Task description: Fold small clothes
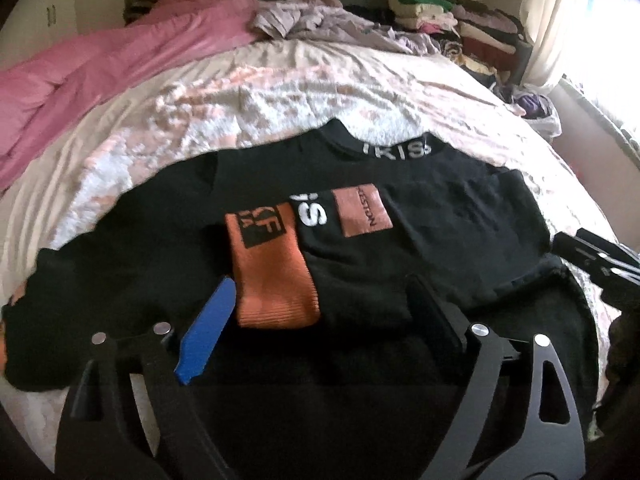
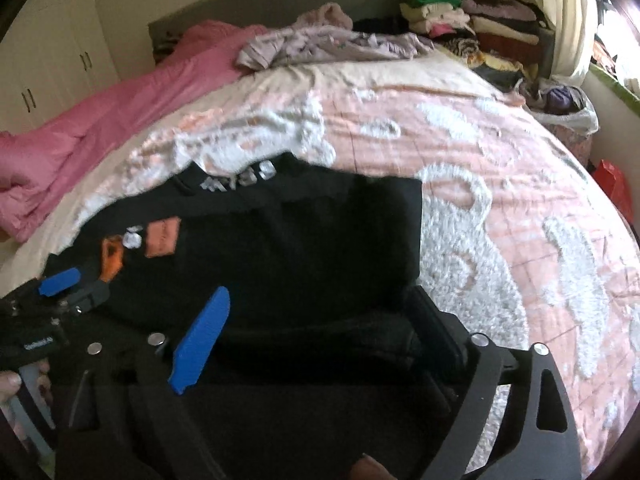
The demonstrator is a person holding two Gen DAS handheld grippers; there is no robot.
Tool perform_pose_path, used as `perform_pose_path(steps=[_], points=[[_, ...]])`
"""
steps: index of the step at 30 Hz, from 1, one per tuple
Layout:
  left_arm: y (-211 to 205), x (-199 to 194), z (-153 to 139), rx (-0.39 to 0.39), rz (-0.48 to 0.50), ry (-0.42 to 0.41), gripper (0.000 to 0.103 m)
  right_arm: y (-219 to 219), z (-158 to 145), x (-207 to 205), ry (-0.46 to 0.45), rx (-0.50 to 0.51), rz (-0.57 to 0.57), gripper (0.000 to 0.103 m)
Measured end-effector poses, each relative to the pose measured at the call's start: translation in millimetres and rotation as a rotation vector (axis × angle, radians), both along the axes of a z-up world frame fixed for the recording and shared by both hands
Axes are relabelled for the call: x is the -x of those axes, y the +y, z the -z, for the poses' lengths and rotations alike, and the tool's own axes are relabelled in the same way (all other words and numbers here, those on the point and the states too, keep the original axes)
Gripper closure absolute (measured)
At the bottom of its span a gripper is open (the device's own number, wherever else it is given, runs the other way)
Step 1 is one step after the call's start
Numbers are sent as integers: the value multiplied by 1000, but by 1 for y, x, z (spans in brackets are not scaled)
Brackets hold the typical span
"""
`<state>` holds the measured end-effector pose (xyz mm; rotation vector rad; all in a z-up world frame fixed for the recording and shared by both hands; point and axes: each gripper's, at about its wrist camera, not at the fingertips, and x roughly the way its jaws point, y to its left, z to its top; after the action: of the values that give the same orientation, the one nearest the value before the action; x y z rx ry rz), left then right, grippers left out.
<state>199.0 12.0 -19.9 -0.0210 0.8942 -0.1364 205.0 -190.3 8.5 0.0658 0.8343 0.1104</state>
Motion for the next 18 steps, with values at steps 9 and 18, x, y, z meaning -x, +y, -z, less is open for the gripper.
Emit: perform_pose_path(steps=[9,18], points=[[30,22,-29,-7,-82,-64,9,19,-55,2,-104,9,-40,9],[76,44,-50,-20,-195,-131,9,51,-91,2,-172,20,-114,9]])
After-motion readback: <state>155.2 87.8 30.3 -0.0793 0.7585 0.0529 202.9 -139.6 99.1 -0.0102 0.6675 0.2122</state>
